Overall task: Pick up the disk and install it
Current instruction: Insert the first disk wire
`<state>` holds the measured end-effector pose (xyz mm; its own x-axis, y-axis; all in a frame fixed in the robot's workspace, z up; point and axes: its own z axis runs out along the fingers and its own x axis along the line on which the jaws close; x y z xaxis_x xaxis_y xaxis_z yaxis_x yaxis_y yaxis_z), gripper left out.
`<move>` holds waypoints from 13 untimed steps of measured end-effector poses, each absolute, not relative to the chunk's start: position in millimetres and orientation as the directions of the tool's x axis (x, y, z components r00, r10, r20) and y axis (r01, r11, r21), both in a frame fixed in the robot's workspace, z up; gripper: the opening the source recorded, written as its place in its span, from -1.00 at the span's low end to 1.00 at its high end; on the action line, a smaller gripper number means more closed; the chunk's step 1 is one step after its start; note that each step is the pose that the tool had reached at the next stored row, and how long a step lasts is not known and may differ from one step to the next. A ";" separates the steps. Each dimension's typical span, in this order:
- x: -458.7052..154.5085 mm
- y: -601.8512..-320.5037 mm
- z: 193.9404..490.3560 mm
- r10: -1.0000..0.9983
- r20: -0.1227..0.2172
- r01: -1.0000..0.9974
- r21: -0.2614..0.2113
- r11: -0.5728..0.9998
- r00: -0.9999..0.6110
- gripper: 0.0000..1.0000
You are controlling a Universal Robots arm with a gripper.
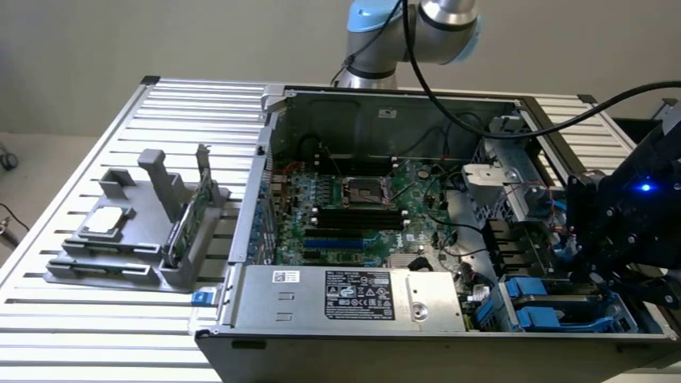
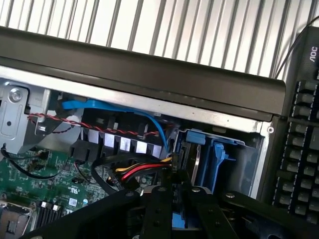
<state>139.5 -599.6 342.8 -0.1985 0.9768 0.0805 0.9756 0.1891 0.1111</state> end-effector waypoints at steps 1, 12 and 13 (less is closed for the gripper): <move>139.5 -599.6 343.0 0.978 0.079 0.977 0.111 0.185 -0.194 -0.65; 139.5 -599.7 343.3 0.988 0.065 0.985 0.108 0.136 -0.143 -0.65; 139.5 -599.7 343.2 0.988 0.065 0.985 0.108 0.135 -0.142 -0.65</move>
